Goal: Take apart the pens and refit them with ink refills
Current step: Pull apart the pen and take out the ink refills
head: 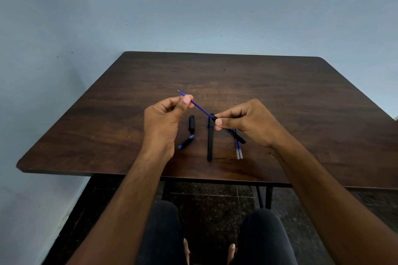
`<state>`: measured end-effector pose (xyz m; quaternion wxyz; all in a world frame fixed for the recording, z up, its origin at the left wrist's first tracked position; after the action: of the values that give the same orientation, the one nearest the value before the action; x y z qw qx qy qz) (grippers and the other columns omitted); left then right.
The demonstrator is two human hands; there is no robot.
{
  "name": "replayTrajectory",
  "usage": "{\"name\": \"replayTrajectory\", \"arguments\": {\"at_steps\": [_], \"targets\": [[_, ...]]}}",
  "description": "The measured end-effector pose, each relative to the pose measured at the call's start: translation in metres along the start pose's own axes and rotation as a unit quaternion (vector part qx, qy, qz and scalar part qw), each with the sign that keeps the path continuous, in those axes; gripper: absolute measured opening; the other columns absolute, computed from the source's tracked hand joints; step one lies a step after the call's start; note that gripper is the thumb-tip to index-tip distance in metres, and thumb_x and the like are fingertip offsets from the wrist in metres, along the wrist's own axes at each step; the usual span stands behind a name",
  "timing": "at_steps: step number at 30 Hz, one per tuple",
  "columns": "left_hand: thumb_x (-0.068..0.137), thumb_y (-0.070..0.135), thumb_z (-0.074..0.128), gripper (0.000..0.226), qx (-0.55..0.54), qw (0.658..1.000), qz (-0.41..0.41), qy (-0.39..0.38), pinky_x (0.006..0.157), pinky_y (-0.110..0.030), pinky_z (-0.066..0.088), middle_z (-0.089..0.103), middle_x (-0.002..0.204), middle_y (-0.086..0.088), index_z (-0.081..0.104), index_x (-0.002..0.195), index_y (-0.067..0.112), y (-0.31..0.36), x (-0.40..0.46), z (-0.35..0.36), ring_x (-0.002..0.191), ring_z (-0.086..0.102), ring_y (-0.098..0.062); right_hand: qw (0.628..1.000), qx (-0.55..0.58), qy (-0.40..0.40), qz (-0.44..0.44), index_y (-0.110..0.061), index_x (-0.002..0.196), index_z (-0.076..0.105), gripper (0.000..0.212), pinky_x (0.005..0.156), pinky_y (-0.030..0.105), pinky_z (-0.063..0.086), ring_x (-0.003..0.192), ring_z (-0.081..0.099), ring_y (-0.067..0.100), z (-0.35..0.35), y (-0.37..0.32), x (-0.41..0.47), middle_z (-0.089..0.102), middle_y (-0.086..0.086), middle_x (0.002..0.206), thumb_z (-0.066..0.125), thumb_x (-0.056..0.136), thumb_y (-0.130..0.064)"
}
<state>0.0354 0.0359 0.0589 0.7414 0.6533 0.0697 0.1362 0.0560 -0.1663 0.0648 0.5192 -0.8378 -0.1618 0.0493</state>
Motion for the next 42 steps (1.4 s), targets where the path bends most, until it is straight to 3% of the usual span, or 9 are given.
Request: {"name": "replayTrajectory", "arguments": {"at_steps": [12, 16, 20, 25, 30, 32, 35, 39, 42], "targets": [[0.088, 0.022, 0.073, 0.008, -0.008, 0.998, 0.009, 0.056, 0.107, -0.047, 0.044, 0.077, 0.087, 0.0, 0.077, 0.093, 0.016, 0.003, 0.007, -0.018, 0.063, 0.058, 0.01, 1.0, -0.004, -0.006, 0.003, -0.016, 0.086, 0.082, 0.006, 0.086, 0.014, 0.045, 0.095, 0.071, 0.0, 0.003, 0.002, 0.001, 0.08, -0.01, 0.093, 0.077, 0.086, -0.019], [0.089, 0.023, 0.073, 0.01, -0.016, 0.998, 0.011, 0.065, 0.09, -0.033, 0.047, 0.077, 0.087, 0.001, 0.077, 0.094, 0.016, 0.003, 0.01, -0.023, 0.064, 0.057, 0.008, 1.0, -0.008, -0.006, 0.004, -0.014, 0.087, 0.082, 0.007, 0.092, 0.019, 0.046, 0.096, 0.071, 0.0, 0.004, 0.002, 0.0, 0.08, -0.011, 0.094, 0.077, 0.086, -0.018], [0.089, 0.024, 0.073, 0.013, -0.029, 0.997, 0.004, 0.064, 0.069, -0.024, 0.046, 0.076, 0.087, -0.001, 0.077, 0.096, 0.014, 0.003, 0.016, -0.028, 0.073, 0.056, -0.005, 1.0, 0.003, -0.001, 0.004, -0.014, 0.088, 0.082, 0.007, 0.091, 0.019, 0.05, 0.096, 0.072, 0.006, 0.003, 0.001, 0.0, 0.08, -0.008, 0.093, 0.078, 0.086, -0.018], [0.093, 0.016, 0.068, 0.01, -0.06, 0.997, 0.004, 0.037, 0.067, -0.021, 0.051, 0.076, 0.087, -0.004, 0.077, 0.091, 0.011, 0.014, 0.023, -0.034, 0.073, 0.062, -0.009, 1.0, -0.002, 0.004, 0.0, -0.013, 0.089, 0.083, 0.008, 0.089, 0.015, 0.049, 0.096, 0.072, 0.004, 0.002, 0.002, 0.0, 0.08, -0.008, 0.093, 0.077, 0.086, -0.019], [0.091, 0.021, 0.069, 0.011, 0.106, 0.994, 0.017, -0.012, 0.068, -0.024, 0.048, 0.075, 0.079, 0.0, 0.079, 0.09, 0.014, 0.027, 0.033, -0.047, 0.067, 0.057, -0.005, 1.0, -0.014, 0.004, -0.008, -0.012, 0.088, 0.083, 0.01, 0.083, 0.009, 0.048, 0.096, 0.071, 0.0, 0.003, 0.0, 0.002, 0.079, -0.012, 0.096, 0.076, 0.088, -0.02], [0.088, 0.025, 0.073, 0.011, 0.218, 0.975, 0.013, -0.044, 0.069, -0.023, 0.049, 0.075, 0.076, 0.005, 0.08, 0.087, 0.017, 0.026, 0.039, -0.048, 0.063, 0.061, 0.003, 1.0, -0.017, 0.005, -0.005, -0.013, 0.088, 0.083, 0.01, 0.084, 0.011, 0.047, 0.095, 0.071, -0.001, 0.005, -0.001, 0.002, 0.078, -0.015, 0.095, 0.076, 0.088, -0.02], [0.083, 0.032, 0.078, 0.011, 0.381, 0.924, 0.033, -0.021, 0.066, -0.02, 0.05, 0.074, 0.075, 0.008, 0.081, 0.082, 0.021, 0.019, 0.044, -0.051, 0.07, 0.064, 0.004, 1.0, -0.014, 0.006, -0.005, -0.012, 0.088, 0.083, 0.011, 0.084, 0.013, 0.047, 0.094, 0.07, -0.003, 0.008, -0.002, 0.003, 0.078, -0.016, 0.094, 0.076, 0.088, -0.02], [0.078, 0.033, 0.084, 0.013, 0.441, 0.897, 0.01, 0.034, 0.053, -0.013, 0.039, 0.071, 0.069, 0.007, 0.08, 0.077, 0.02, 0.006, 0.049, -0.058, 0.067, 0.062, 0.002, 1.0, -0.02, 0.005, -0.008, -0.012, 0.087, 0.083, 0.01, 0.085, 0.017, 0.047, 0.092, 0.07, -0.004, 0.012, -0.004, 0.005, 0.079, -0.013, 0.097, 0.077, 0.087, -0.02], [0.076, 0.032, 0.086, 0.016, 0.468, 0.882, -0.018, 0.047, 0.061, -0.023, 0.053, 0.072, 0.069, 0.002, 0.08, 0.076, 0.017, -0.004, 0.052, -0.062, 0.066, 0.066, -0.006, 1.0, -0.024, 0.002, -0.007, -0.012, 0.087, 0.083, 0.01, 0.089, 0.021, 0.049, 0.093, 0.071, -0.001, 0.014, -0.004, 0.006, 0.079, -0.015, 0.094, 0.077, 0.087, -0.02]]}}
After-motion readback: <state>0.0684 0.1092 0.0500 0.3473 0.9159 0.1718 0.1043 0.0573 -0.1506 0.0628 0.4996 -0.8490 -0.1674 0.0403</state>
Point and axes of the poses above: each hand's wrist, its own x-axis towards the middle knuckle, its own z-axis out of the palm, y = z × x, the point moved 5 cm from there along x, towards the middle knuckle
